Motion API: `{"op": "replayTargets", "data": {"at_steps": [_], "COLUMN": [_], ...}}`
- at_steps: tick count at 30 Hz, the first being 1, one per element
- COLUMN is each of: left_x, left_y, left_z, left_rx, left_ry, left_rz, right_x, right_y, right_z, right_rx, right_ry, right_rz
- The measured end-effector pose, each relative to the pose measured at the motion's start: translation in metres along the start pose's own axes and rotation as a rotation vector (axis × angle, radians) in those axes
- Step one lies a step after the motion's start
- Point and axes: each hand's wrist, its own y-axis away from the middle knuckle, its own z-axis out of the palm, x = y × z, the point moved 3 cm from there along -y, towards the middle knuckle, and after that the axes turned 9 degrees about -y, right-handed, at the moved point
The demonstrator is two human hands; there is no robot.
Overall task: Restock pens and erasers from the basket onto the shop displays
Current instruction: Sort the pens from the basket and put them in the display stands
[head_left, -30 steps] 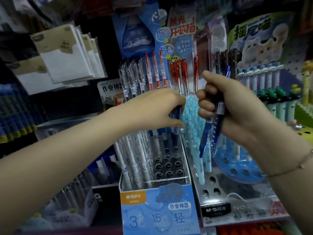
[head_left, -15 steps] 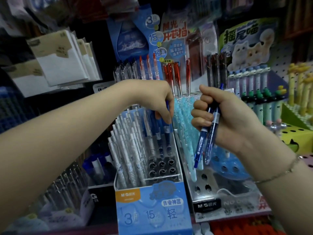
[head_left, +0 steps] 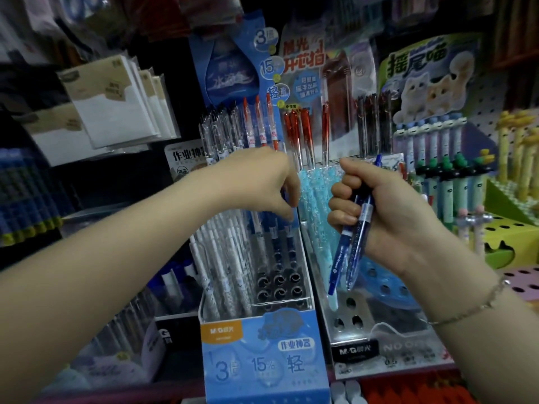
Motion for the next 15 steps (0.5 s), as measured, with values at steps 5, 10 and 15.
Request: {"op": "replayTargets", "data": {"at_steps": [5,10,15], "left_x": [0.032,0.071,0.046], "left_y": [0.062,0.086,0.097], "left_z": [-0.017,0.009,0.013], "left_rx": [0.407,0.270,0.308], "left_ry": [0.527,0.465,0.740], "left_rz": [-0.191,-0.220,-0.312], "right_x": [0.004,0.022,0.025], "right_y": [-0.004,-0.004,0.004], "right_z": [0.006,0.015,0.024], "right_rx": [0.086,0.153,0.105], "right_ry": [-0.050,-0.080,0.007], "right_rz": [-0.129,-0.255,-0.274]}}
